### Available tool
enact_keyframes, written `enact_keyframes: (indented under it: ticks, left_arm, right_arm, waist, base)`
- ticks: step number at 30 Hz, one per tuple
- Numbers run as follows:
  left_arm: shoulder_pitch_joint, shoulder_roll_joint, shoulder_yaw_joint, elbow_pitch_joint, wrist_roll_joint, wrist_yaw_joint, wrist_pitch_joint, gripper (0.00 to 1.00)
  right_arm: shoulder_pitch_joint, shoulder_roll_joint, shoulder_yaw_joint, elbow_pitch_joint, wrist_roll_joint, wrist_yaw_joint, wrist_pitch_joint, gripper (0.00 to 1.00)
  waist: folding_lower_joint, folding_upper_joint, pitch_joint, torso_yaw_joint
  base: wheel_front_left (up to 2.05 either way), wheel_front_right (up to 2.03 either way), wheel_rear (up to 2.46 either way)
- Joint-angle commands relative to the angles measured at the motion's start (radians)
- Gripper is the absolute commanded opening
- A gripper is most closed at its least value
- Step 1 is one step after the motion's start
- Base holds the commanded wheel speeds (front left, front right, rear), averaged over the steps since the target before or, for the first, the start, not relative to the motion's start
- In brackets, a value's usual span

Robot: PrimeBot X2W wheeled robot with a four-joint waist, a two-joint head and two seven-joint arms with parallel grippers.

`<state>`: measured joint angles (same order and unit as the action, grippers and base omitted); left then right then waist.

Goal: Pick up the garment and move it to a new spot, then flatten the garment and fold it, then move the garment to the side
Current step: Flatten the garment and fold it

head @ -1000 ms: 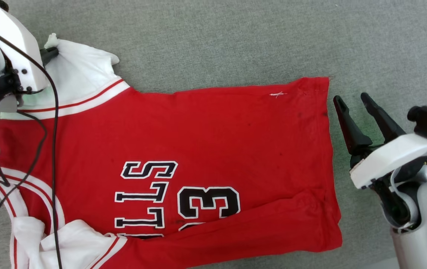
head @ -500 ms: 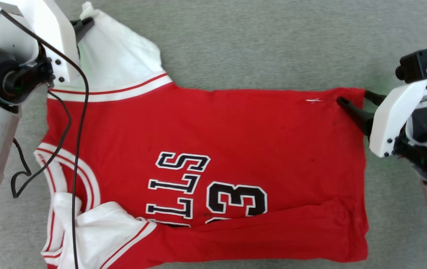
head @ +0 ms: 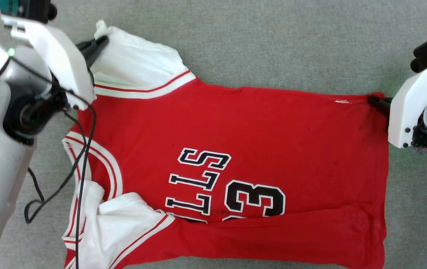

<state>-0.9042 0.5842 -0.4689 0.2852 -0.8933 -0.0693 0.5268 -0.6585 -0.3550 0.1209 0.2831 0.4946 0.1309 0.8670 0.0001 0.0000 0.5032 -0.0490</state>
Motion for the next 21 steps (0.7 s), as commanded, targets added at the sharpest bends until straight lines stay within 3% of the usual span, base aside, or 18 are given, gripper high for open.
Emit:
enact_keyframes:
  ticks: [1, 11, 21]
  left_arm:
    - [0.023, 0.002, 0.014, -0.011, -0.008, 0.007, -0.019, 0.0]
    - [0.285, 0.031, 0.059, -0.133, -0.033, 0.072, -0.145, 0.0]
    - [0.6, 0.032, 0.069, -0.252, -0.055, 0.159, -0.241, 0.0]
  right_arm:
    - [0.018, 0.01, -0.005, -0.001, -0.01, -0.001, -0.015, 0.0]
    - [0.158, 0.014, -0.113, -0.197, -0.061, -0.001, -0.099, 0.0]
    - [0.419, 0.095, -0.189, -0.332, -0.081, 0.0, -0.122, 0.0]
  waist:
    - [-0.0001, 0.0, -0.015, 0.008]
    - [-0.0001, 0.0, -0.112, 0.044]
    - [-0.0001, 0.0, -0.174, 0.073]
  base:
    - [0.0, 0.0, 0.0]
    - [0.0, 0.0, 0.0]
    - [0.0, 0.0, 0.0]
